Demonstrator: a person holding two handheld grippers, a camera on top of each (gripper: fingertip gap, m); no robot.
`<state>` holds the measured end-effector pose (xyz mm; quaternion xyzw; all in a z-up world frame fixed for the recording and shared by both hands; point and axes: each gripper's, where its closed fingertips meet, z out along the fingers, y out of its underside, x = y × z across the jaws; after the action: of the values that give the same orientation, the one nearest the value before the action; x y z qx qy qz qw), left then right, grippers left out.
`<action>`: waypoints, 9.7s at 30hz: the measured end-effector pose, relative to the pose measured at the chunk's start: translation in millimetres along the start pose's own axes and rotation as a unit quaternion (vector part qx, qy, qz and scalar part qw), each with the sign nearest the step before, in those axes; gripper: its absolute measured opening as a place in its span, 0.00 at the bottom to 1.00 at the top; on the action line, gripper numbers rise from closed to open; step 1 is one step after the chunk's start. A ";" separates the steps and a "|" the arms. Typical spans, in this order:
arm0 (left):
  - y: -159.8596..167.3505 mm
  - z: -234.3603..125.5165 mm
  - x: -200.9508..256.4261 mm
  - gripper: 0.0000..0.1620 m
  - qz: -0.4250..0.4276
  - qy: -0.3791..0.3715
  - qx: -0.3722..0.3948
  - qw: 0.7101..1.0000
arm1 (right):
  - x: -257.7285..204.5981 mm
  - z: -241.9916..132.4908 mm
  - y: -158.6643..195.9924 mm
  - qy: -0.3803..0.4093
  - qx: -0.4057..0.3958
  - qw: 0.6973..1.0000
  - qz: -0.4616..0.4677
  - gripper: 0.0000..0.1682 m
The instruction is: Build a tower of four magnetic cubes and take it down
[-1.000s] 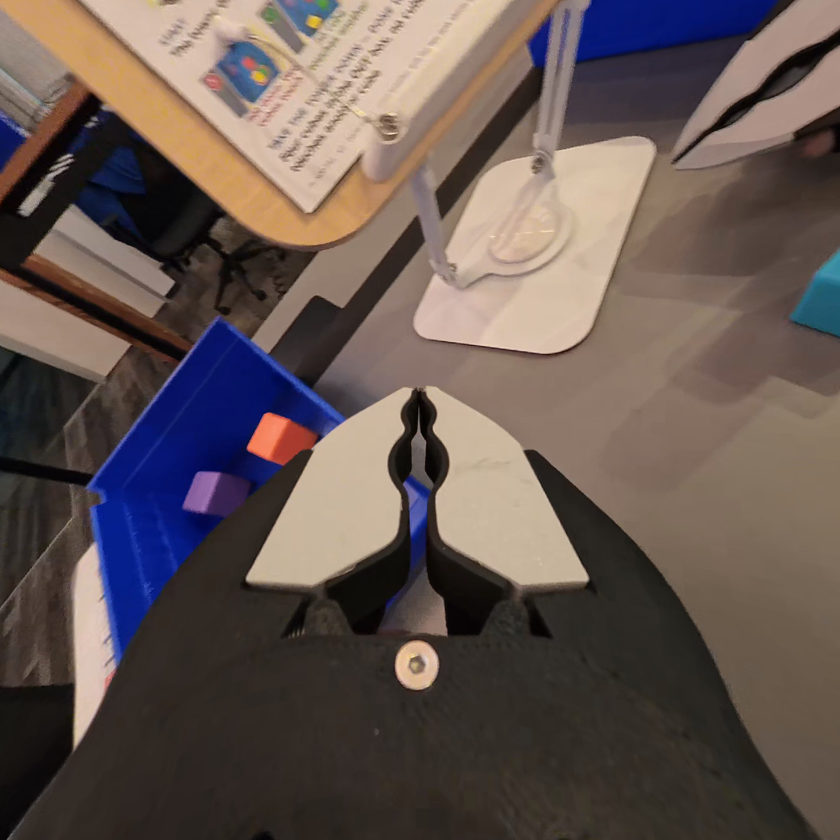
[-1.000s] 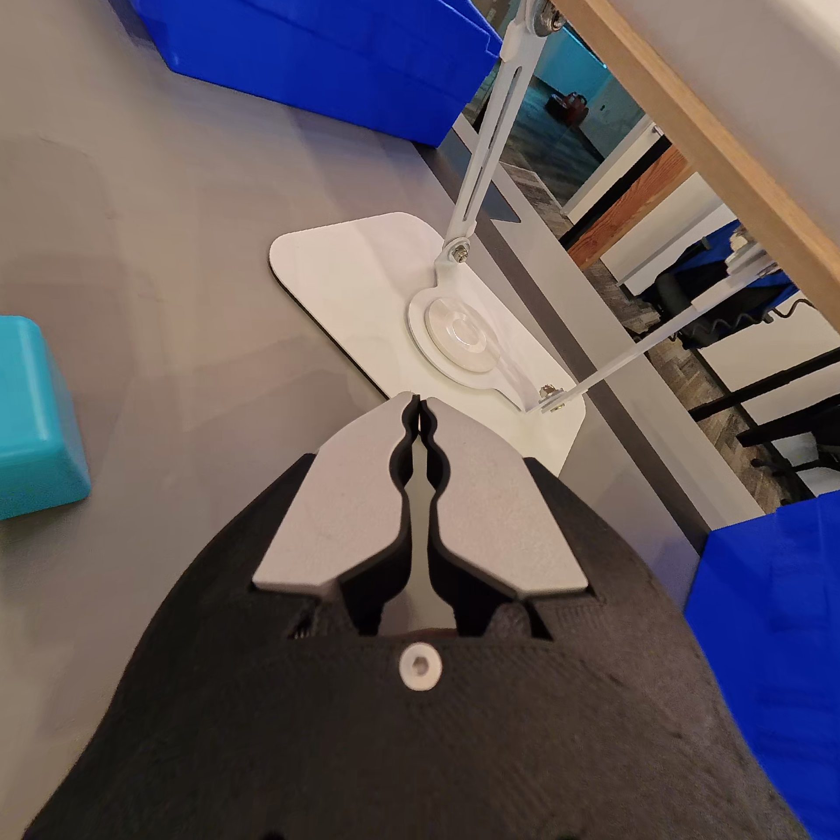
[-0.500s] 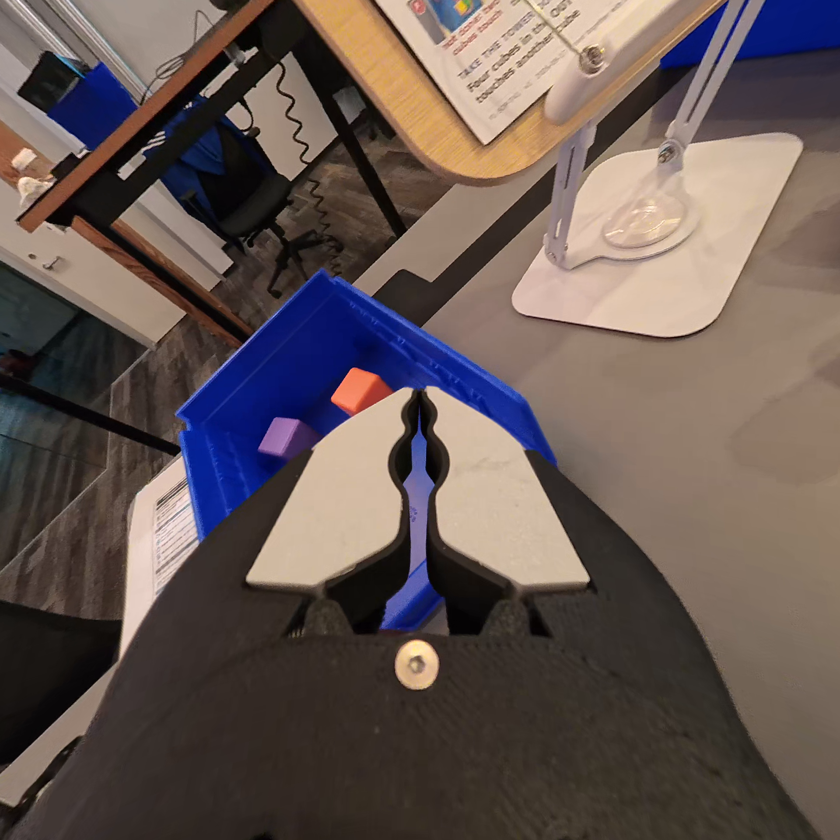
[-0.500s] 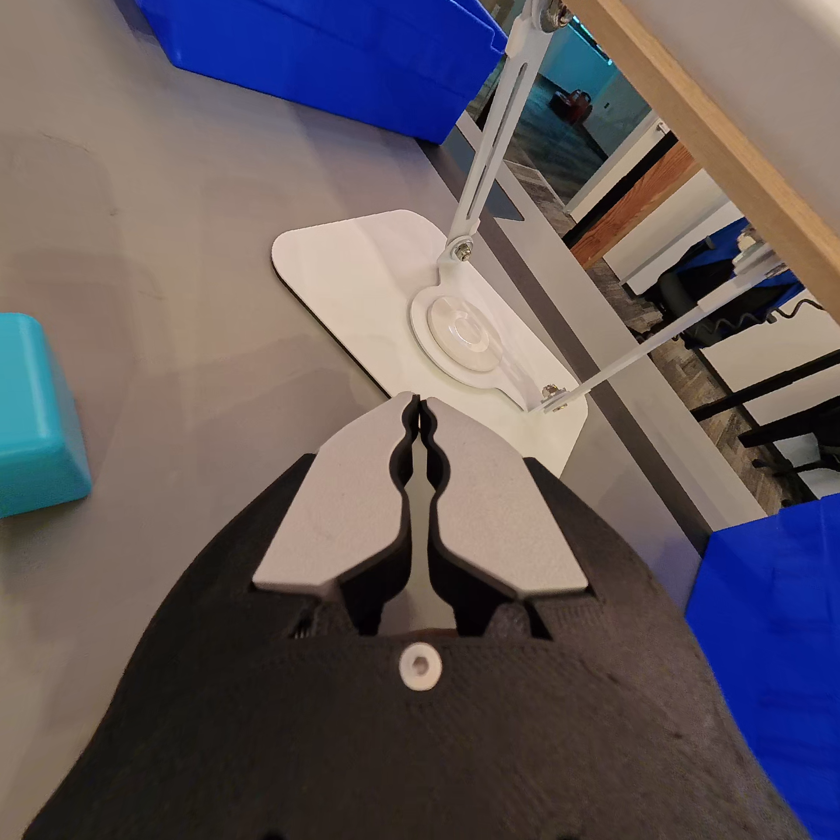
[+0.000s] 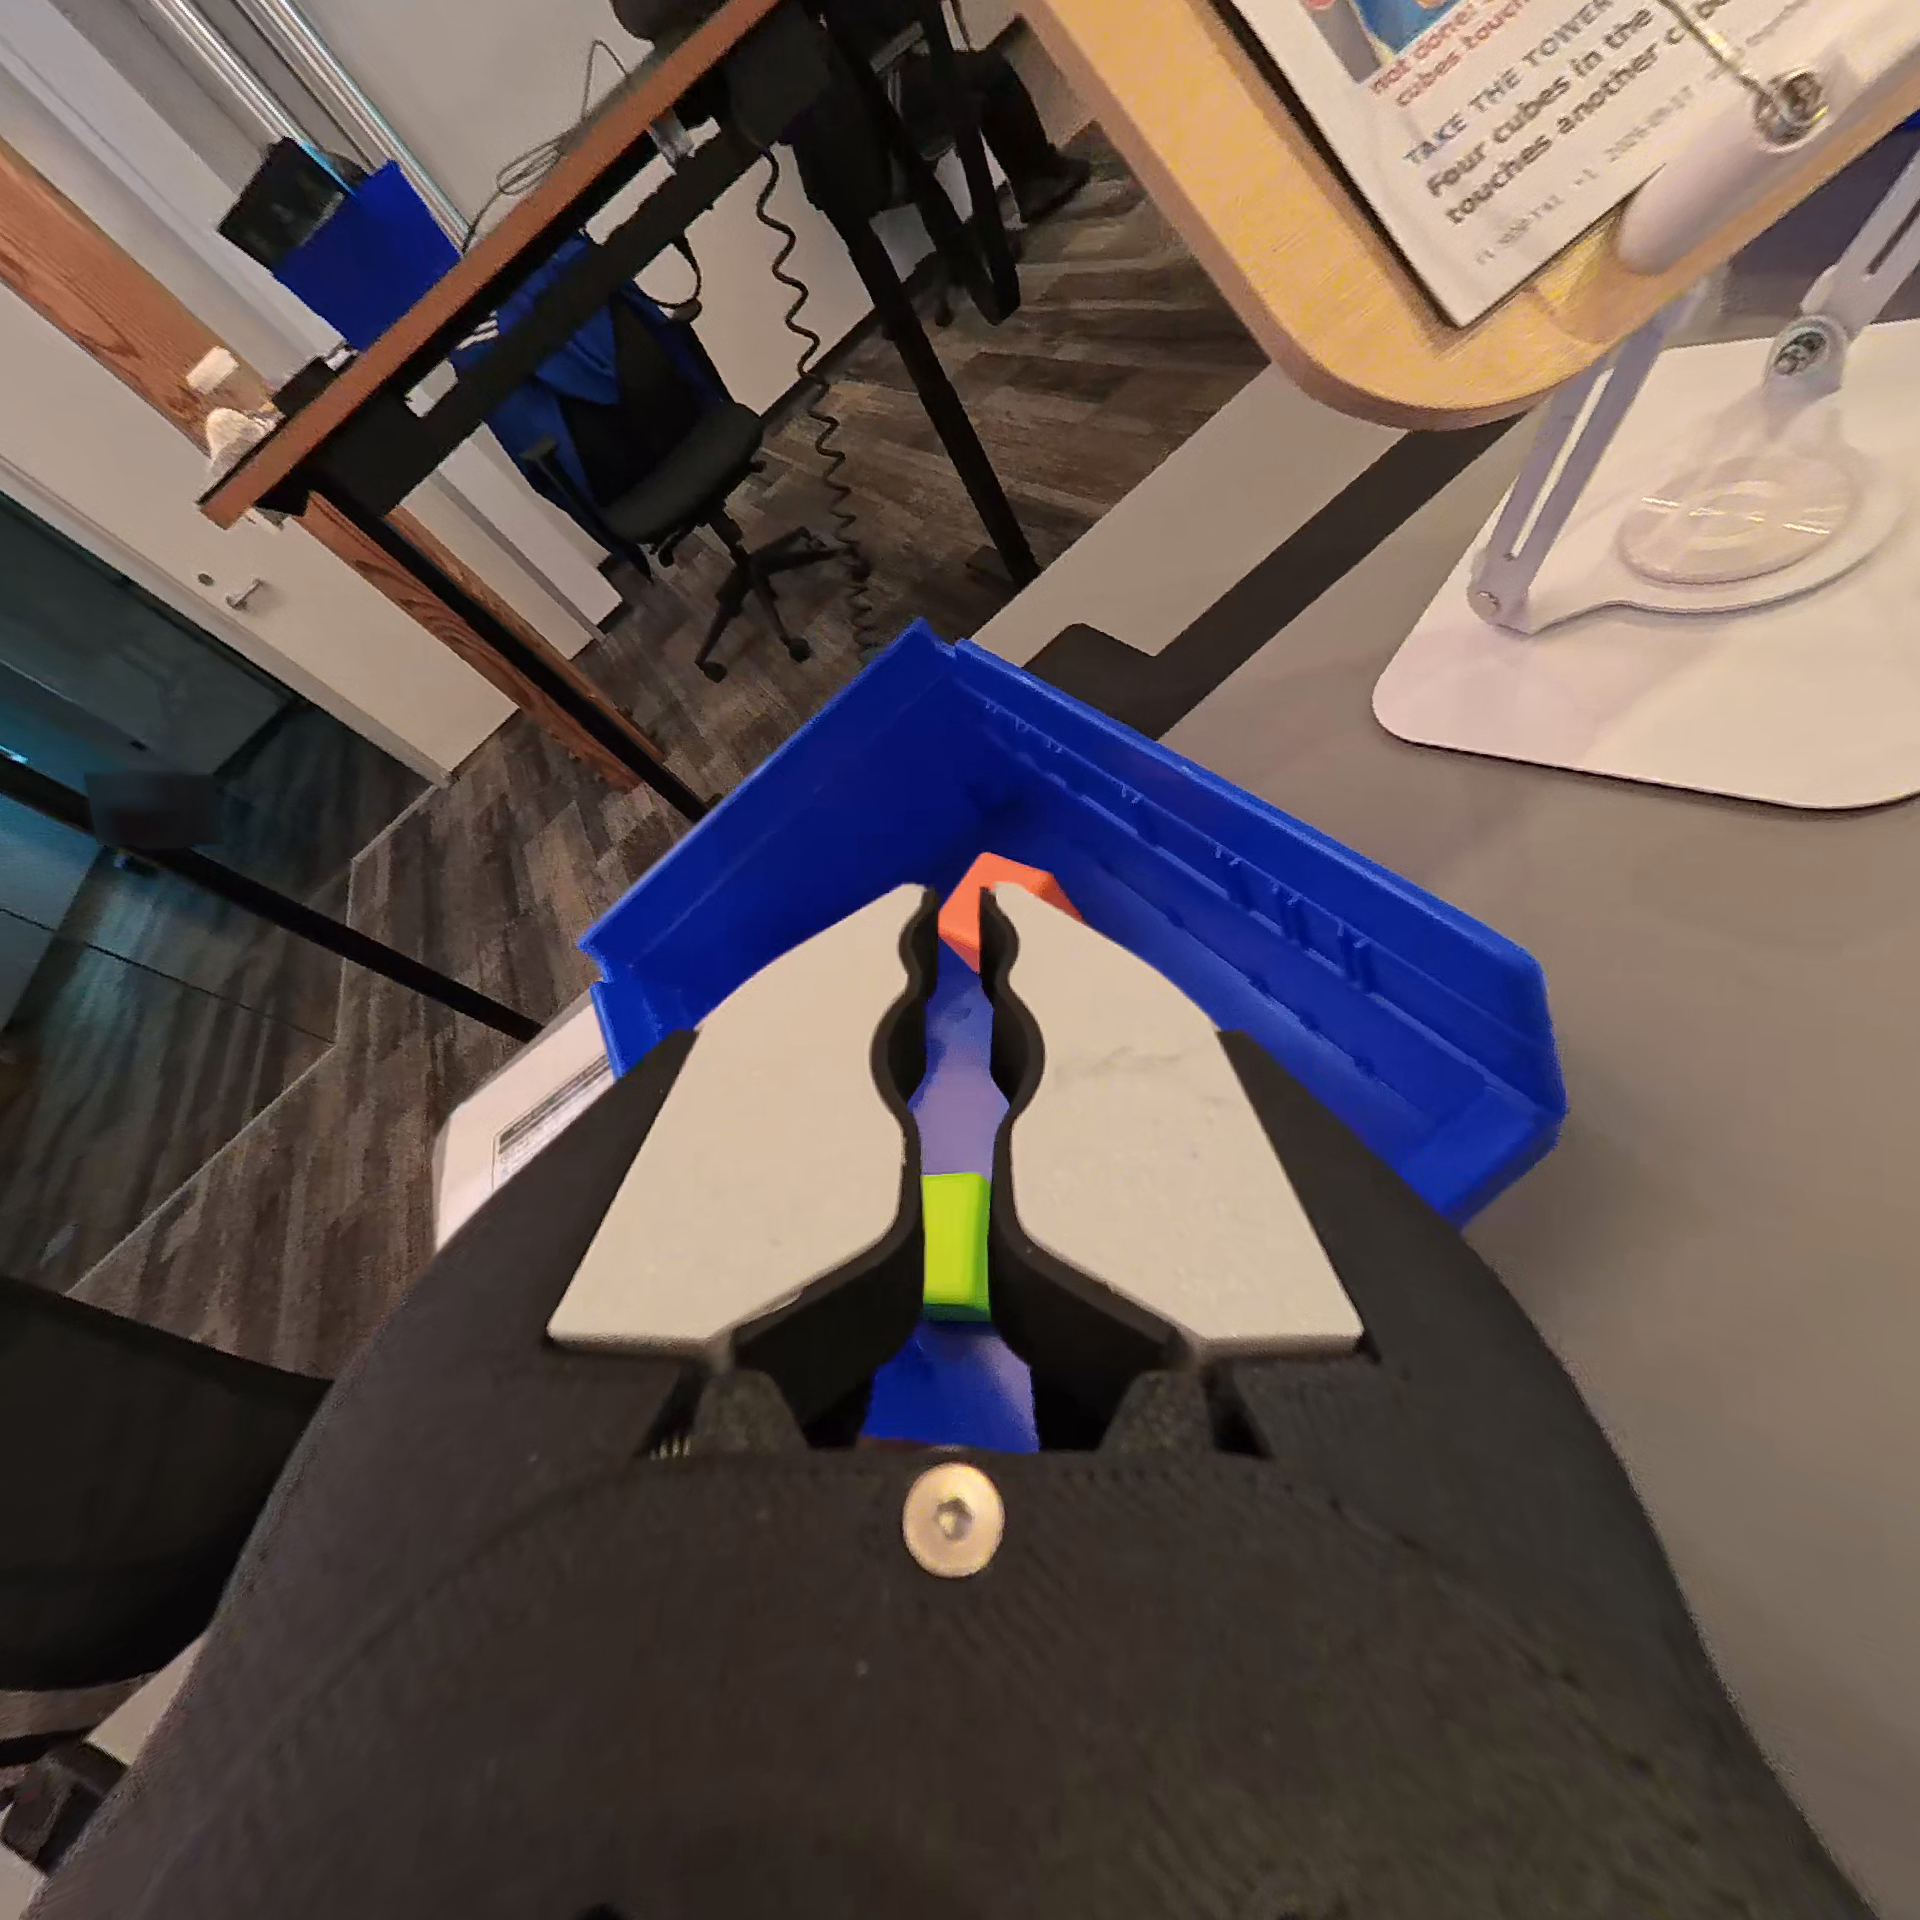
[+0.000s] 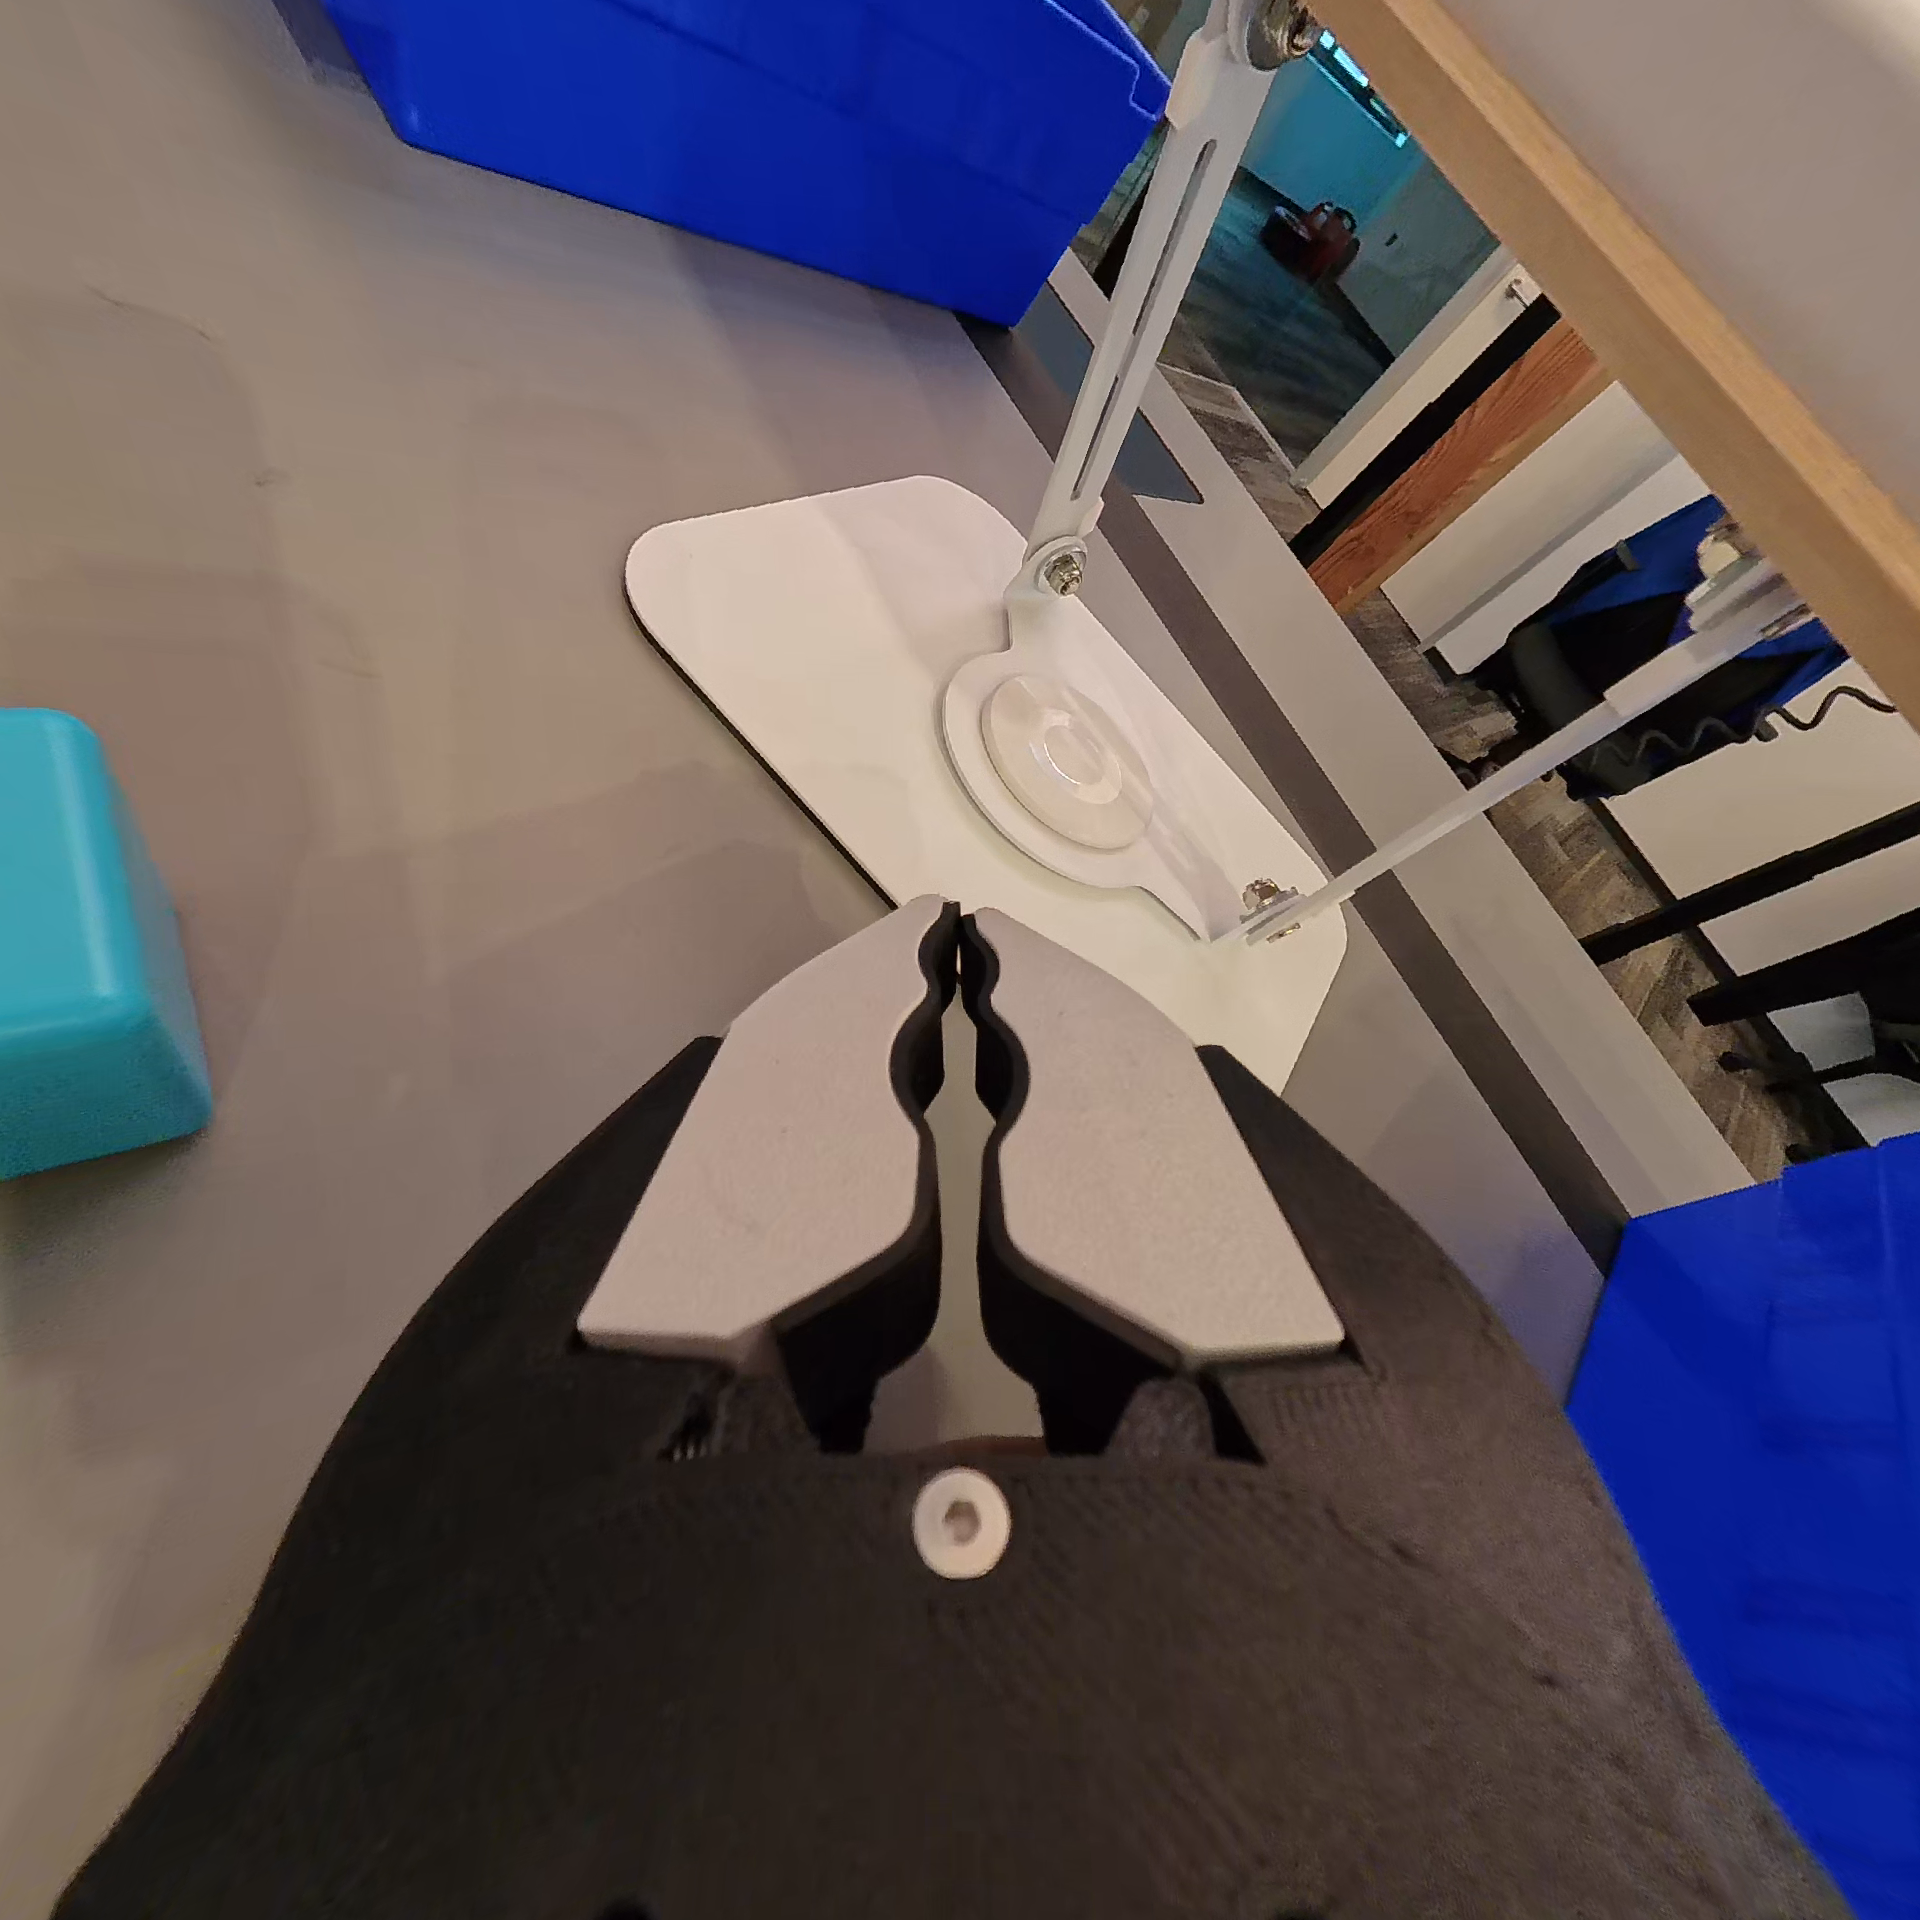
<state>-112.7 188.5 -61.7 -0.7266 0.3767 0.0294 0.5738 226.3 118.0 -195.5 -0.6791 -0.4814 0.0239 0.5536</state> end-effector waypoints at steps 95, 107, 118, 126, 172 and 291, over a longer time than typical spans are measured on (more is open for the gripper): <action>29.3 16.9 44.5 0.32 0.037 0.102 -0.203 0.973 | -4.2 2.4 3.1 -0.012 -0.011 1.000 -0.011 0.00; -24.7 8.2 92.8 0.32 0.033 0.133 -0.108 0.985 | -4.3 2.2 3.0 -0.012 -0.010 1.000 -0.011 0.00; -74.0 15.0 166.9 0.32 0.031 0.211 -0.004 0.977 | -4.2 2.2 2.7 -0.013 -0.010 1.000 -0.009 0.00; -110.4 19.7 210.8 0.31 0.010 0.275 0.072 0.959 | -3.8 2.0 2.4 -0.014 -0.009 1.000 -0.006 0.00; -102.0 3.5 310.9 0.31 -0.099 0.420 0.187 0.883 | -4.9 2.4 2.2 -0.016 -0.009 1.000 -0.005 0.00; 33.6 69.3 26.8 0.32 0.158 0.228 -0.223 0.934 | -12.8 2.7 3.1 -0.039 -0.012 0.999 -0.019 0.00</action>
<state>-86.1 232.1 -125.3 -0.7544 0.5910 0.0367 0.2834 219.8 111.4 -205.3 -0.6747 -0.5161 0.0340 0.5266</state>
